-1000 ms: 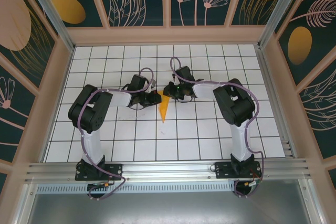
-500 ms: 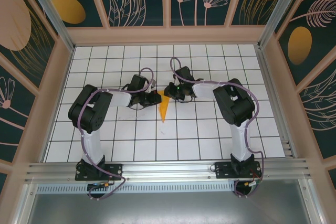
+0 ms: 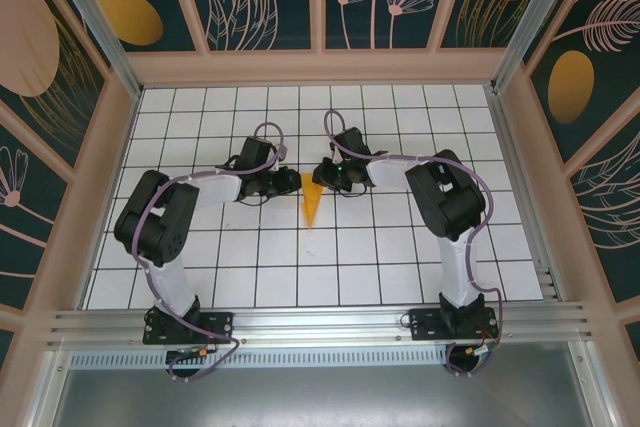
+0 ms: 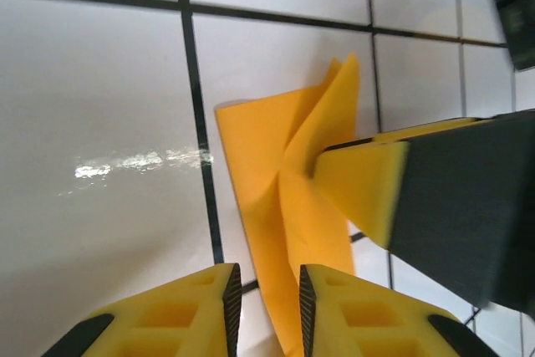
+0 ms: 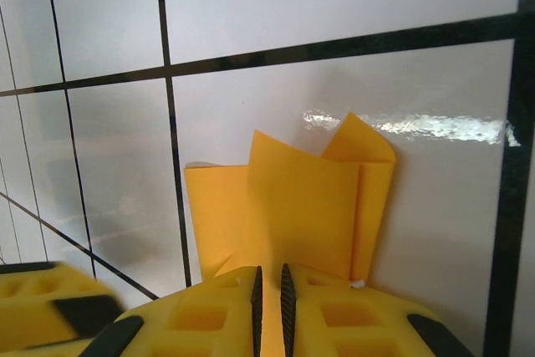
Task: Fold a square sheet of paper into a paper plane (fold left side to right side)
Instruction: Fold the wing for the fifth time at the center of the table.
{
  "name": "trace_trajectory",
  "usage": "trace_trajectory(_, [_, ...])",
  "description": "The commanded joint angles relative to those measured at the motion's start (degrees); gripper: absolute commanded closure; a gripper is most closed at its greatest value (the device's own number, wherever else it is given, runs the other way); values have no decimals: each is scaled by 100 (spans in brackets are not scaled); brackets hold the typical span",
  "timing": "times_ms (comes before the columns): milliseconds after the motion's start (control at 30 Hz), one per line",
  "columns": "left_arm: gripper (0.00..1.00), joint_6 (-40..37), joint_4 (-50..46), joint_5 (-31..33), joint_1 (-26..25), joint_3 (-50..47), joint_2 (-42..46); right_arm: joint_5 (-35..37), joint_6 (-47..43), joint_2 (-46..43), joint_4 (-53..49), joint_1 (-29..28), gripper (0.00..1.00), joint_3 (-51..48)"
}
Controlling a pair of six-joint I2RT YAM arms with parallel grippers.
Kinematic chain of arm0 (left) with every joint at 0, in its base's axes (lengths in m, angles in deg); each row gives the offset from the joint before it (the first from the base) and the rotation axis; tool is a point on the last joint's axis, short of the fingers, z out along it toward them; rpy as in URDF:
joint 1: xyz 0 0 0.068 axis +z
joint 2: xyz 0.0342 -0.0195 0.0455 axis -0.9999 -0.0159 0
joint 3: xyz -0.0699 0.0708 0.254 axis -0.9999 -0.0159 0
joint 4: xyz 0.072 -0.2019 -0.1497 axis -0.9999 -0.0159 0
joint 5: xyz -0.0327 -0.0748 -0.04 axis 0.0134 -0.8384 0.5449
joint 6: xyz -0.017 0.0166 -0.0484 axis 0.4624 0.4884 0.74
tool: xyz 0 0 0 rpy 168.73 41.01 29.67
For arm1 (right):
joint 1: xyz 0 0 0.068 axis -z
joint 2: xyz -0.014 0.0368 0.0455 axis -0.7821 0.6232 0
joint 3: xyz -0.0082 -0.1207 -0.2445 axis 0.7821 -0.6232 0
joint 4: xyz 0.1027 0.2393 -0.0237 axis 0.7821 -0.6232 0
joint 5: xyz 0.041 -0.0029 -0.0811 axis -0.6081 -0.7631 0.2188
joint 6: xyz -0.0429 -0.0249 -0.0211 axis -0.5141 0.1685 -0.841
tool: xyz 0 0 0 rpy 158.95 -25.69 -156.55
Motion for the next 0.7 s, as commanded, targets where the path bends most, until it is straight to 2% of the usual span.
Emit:
trace_trajectory(0, [71,-136,-280,32,9,-185,605,321,-93,334,-446,-18,81,-199])
trace_trajectory(167, [70,66,12,-467,-230,-559,1106,314,-94,317,-411,-15,81,-209])
trace_trajectory(333, [70,466,563,-713,-819,-669,950,299,-92,340,-393,-24,81,-190])
trace_trajectory(433, [70,545,737,-662,-1008,-597,652,298,-93,337,-412,-27,81,-194])
trace_trajectory(667, [71,446,654,-367,-1025,-579,30,279,-124,313,-379,-34,80,-194])
